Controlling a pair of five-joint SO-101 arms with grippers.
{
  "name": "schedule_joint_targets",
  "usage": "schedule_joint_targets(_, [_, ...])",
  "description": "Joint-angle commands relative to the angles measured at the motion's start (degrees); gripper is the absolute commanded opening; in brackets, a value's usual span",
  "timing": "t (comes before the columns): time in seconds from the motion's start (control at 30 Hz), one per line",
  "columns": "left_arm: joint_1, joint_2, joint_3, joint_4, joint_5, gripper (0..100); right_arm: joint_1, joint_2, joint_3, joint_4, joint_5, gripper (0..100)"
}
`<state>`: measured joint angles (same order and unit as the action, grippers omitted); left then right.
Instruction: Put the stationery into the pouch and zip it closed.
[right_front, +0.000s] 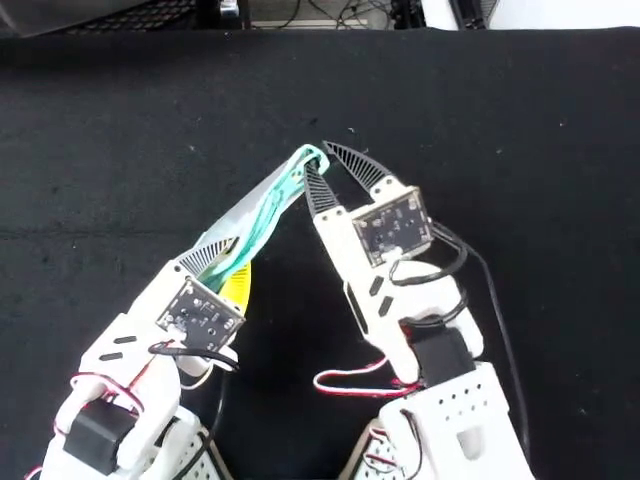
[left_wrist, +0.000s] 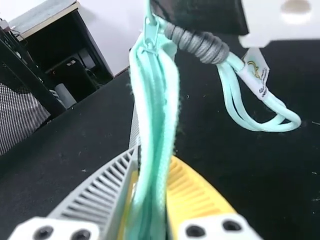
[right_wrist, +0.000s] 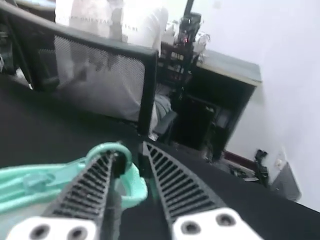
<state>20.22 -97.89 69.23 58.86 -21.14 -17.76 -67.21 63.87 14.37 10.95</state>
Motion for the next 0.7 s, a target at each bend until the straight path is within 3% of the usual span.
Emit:
schedule_joint_targets(0.0, [-0.5,0.0,0.6,1.7,0.6,3,9.0,0.3,-3.7,-2.5,-0.3,1.2])
schedule_joint_targets(0.27, [-0.5,0.0,0.6,1.7,0.6,3,15.9,0.3,-4.0,-2.6,-0.1,1.3])
schedule_joint_targets(0.47, [-0.5,0.0,0.6,1.7,0.6,3,16.6,0.3,-4.0,-2.7,5.8,1.3])
schedule_joint_targets(0.67, [-0.5,0.0,0.6,1.7,0.6,3,22.3,0.4,-3.6,-4.2,7.3,1.3])
